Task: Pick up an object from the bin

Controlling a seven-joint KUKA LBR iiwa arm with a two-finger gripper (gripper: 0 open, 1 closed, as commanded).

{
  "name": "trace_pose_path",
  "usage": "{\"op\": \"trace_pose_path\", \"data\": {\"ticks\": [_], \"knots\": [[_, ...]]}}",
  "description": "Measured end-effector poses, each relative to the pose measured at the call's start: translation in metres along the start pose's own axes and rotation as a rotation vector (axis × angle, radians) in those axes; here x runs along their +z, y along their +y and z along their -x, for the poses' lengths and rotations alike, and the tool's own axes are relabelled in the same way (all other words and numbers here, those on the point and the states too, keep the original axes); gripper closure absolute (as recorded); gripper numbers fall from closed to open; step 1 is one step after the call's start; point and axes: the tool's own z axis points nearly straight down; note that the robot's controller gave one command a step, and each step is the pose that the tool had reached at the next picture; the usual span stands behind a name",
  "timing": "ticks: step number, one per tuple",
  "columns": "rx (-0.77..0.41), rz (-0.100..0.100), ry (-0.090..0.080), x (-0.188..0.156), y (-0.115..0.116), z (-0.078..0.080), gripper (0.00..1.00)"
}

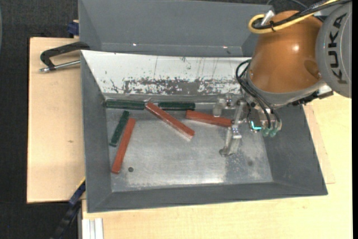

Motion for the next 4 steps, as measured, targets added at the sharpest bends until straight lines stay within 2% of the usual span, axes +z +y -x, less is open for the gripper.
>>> {"op": "trace_pose_path", "data": {"ticks": [1, 2, 3, 4], "knots": [[0.001, 0.000, -0.008, -0.003, 0.000, 0.002, 0.00], [0.098, 0.001, -0.010, 0.064, -0.029, 0.036, 0.00], [0.112, 0.001, -0.011, 0.143, -0.011, 0.074, 0.00], [0.221, 0.001, -0.010, 0.142, -0.053, 0.074, 0.00]]}}
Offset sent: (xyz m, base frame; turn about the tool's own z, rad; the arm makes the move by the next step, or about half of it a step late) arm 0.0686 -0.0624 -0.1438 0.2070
